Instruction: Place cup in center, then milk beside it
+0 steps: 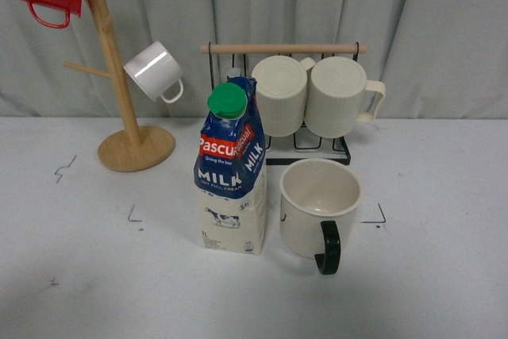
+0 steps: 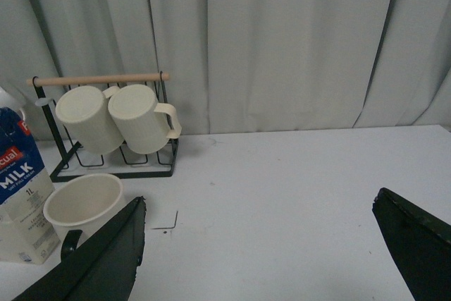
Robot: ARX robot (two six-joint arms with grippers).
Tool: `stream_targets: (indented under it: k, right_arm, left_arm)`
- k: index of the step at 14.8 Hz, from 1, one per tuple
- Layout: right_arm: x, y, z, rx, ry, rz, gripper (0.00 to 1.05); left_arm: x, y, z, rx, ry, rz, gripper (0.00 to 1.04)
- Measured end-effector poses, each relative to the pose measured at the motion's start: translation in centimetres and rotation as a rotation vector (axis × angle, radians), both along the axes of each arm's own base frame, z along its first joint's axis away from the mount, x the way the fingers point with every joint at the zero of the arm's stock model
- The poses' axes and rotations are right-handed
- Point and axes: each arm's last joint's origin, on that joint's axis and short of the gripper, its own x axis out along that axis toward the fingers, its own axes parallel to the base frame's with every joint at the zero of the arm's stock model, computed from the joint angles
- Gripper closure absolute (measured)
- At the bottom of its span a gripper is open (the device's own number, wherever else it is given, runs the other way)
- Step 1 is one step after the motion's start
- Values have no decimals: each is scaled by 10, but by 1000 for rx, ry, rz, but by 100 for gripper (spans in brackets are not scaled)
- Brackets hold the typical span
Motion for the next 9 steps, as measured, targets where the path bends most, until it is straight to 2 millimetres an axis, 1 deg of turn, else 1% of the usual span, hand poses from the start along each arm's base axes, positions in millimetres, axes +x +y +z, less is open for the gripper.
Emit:
stream_targets:
  k: [1, 2, 3, 9]
  right_arm:
    - [0, 0, 0, 0, 0, 0, 6]
    - [0, 0, 0, 0, 0, 0, 6]
    - [0, 0, 0, 0, 0, 0, 6]
    - [0, 0, 0, 0, 0, 0, 6]
  left_arm:
    - [0, 0, 0, 0, 0, 0, 16]
    - [0, 0, 0, 0, 0, 0, 6]
    - [0, 0, 0, 0, 0, 0, 7]
    - [0, 0, 0, 1, 0, 0, 7]
